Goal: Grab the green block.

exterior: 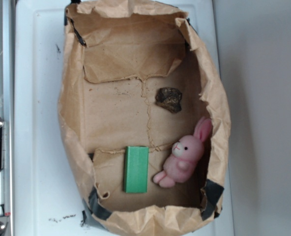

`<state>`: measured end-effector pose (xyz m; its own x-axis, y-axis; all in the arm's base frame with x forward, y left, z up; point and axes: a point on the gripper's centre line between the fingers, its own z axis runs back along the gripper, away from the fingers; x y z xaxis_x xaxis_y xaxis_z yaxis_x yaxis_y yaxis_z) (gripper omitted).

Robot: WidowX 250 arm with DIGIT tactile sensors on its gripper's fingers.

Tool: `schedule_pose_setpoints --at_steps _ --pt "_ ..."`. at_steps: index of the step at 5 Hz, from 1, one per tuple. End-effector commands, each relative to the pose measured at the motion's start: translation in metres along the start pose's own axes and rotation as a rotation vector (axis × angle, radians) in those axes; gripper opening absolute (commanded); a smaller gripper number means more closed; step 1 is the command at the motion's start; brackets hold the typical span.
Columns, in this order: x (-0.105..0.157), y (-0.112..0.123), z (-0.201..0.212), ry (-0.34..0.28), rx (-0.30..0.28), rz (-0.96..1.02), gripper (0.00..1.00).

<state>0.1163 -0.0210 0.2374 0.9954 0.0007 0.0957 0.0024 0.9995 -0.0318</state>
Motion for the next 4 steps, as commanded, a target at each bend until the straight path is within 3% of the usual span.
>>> schedule_pose_setpoints --at_steps 1,2,3,4 --pt "0.000 0.000 0.000 0.000 0.000 0.000 1.00" --pt "0.043 -0.001 -0.009 -0.091 0.001 0.059 1.00" --pt "0.092 0.010 -0.027 -0.101 -0.057 0.050 1.00" --pt "0.141 0.030 -0.047 -0.173 -0.020 0.000 1.00"
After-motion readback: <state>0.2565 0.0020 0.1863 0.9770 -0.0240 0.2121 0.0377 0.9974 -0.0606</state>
